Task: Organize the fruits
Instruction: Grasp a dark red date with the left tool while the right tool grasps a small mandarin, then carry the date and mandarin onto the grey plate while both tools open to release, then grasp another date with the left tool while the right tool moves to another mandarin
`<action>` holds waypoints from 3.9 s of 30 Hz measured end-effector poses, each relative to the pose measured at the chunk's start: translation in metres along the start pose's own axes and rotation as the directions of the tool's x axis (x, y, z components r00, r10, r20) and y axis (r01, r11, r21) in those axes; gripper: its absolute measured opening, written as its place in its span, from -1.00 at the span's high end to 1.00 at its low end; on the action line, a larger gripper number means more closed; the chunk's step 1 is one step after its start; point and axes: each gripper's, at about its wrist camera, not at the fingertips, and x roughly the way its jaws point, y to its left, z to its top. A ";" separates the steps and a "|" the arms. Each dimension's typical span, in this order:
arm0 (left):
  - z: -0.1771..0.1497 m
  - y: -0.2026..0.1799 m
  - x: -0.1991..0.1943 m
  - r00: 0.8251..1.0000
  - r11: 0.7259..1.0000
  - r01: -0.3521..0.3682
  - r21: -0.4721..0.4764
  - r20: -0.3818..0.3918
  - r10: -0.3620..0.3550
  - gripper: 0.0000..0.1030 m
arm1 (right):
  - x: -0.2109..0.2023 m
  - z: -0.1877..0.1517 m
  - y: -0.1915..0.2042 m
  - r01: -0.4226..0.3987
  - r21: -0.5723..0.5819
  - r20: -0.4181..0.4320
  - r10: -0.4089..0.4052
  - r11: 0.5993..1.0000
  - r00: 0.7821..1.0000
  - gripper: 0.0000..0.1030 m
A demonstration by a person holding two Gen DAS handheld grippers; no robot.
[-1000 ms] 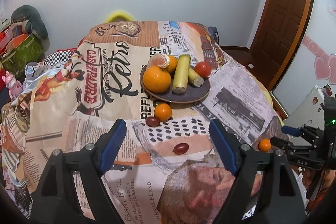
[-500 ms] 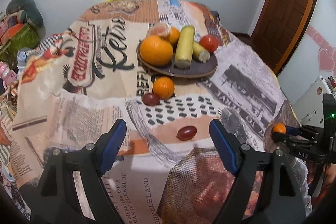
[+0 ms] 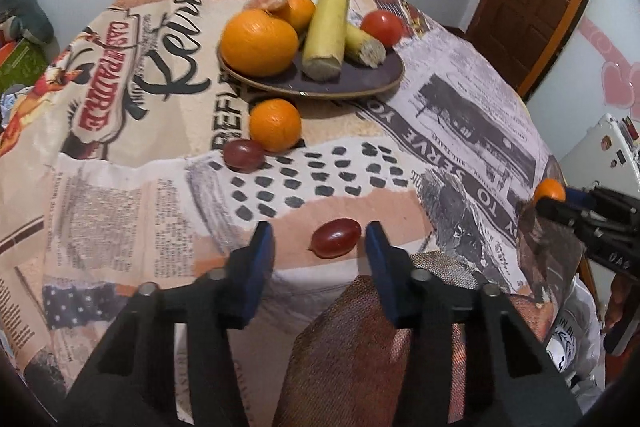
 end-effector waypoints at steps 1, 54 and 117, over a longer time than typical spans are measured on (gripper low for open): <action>0.000 -0.001 0.003 1.000 1.000 0.004 0.003 -0.006 -0.004 0.22 | 0.000 0.002 0.001 -0.003 -0.002 0.003 0.003 1.000 1.000 0.39; 0.104 0.014 0.020 0.993 0.999 0.043 -0.031 0.110 -0.040 0.49 | 0.067 0.133 0.044 -0.119 -0.139 0.108 0.134 0.983 0.985 0.39; 0.047 0.050 0.026 1.000 0.998 0.002 -0.056 -0.006 -0.003 0.29 | 0.056 0.098 0.080 -0.157 -0.156 0.043 0.165 0.975 0.985 0.17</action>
